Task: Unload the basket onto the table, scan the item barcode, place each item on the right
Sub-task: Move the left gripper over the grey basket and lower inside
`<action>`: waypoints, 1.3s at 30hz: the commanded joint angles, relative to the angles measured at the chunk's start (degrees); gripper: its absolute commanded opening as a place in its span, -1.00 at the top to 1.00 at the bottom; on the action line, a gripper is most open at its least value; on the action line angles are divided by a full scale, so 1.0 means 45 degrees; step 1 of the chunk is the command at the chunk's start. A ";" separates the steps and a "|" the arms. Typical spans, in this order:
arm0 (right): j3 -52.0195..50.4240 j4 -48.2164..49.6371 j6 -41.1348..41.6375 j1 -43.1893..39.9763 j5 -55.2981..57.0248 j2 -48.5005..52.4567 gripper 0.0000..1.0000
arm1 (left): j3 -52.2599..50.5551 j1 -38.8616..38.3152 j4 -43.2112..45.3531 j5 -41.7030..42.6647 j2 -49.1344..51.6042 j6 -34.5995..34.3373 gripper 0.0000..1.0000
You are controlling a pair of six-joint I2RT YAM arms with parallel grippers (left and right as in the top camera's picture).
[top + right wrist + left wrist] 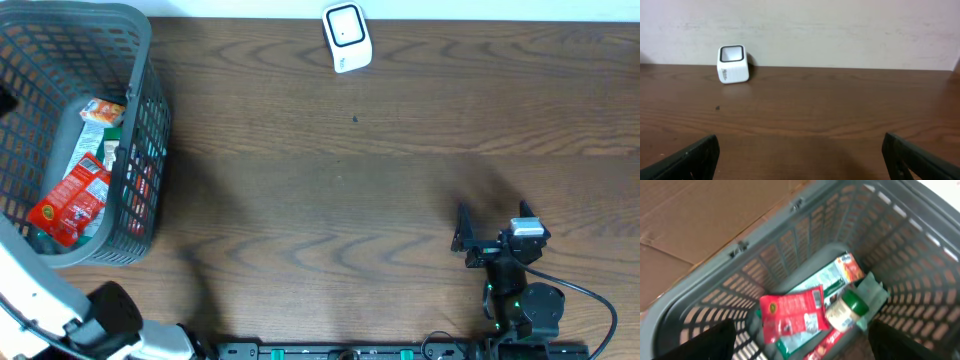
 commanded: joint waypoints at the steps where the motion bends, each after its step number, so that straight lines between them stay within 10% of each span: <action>1: -0.0019 -0.0049 0.0175 0.0024 -0.0058 -0.0068 -0.98 | 0.0223 0.0457 0.0452 0.1073 0.0622 -0.0141 -0.70; 39: -0.0019 -0.0049 0.0175 0.0024 -0.0058 -0.0068 -0.99 | 0.0223 0.0495 0.1365 0.1073 0.1967 0.0301 -0.71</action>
